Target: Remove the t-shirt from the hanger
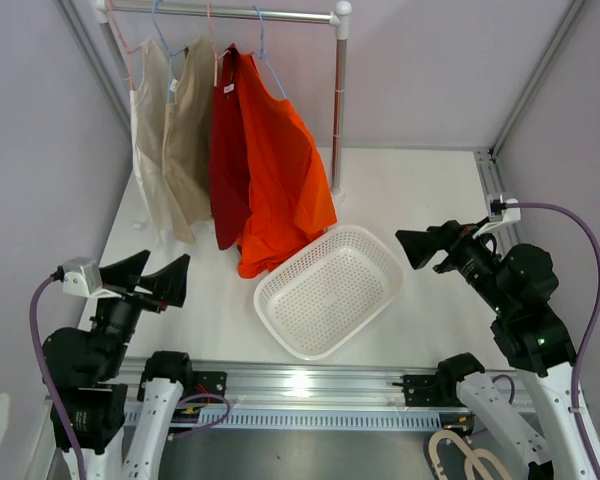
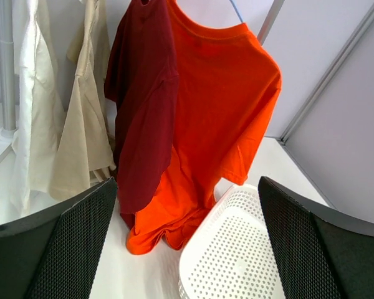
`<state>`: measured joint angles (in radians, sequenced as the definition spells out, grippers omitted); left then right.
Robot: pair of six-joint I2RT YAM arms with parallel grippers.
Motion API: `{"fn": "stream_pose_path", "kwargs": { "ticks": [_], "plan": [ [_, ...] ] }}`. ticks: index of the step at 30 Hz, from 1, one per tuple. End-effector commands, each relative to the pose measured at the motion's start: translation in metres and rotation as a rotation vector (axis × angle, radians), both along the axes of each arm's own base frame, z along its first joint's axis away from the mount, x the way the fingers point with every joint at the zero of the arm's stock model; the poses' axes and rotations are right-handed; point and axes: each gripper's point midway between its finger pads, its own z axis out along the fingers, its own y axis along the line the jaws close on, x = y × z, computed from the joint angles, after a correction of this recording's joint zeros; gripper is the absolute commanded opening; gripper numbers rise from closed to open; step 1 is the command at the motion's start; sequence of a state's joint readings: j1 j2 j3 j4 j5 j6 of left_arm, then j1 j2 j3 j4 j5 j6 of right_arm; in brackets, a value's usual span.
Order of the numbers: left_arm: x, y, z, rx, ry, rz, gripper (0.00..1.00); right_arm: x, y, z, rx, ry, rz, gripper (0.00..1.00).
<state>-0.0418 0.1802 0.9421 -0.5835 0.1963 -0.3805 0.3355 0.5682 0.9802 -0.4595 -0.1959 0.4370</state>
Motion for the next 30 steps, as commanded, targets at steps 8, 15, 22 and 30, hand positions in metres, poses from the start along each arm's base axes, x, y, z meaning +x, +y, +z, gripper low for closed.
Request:
{"fn": "stream_pose_path", "kwargs": {
  "ticks": [8,15,22,30],
  "plan": [
    [0.035,0.023,0.012,0.052,0.075,0.137,1.00,0.010,0.003,-0.014,-0.046,0.034,0.005,0.99],
    [0.113,0.053,0.054,0.071,0.135,0.317,0.99,0.018,0.017,-0.010,-0.037,0.006,0.069,0.99],
    [0.211,0.052,0.093,0.129,0.226,0.285,0.99,0.013,0.024,-0.002,-0.048,-0.055,0.125,0.99],
    [0.300,0.102,0.143,0.126,0.194,0.445,1.00,0.007,0.024,0.000,-0.079,-0.067,0.152,0.99]
  ]
}}
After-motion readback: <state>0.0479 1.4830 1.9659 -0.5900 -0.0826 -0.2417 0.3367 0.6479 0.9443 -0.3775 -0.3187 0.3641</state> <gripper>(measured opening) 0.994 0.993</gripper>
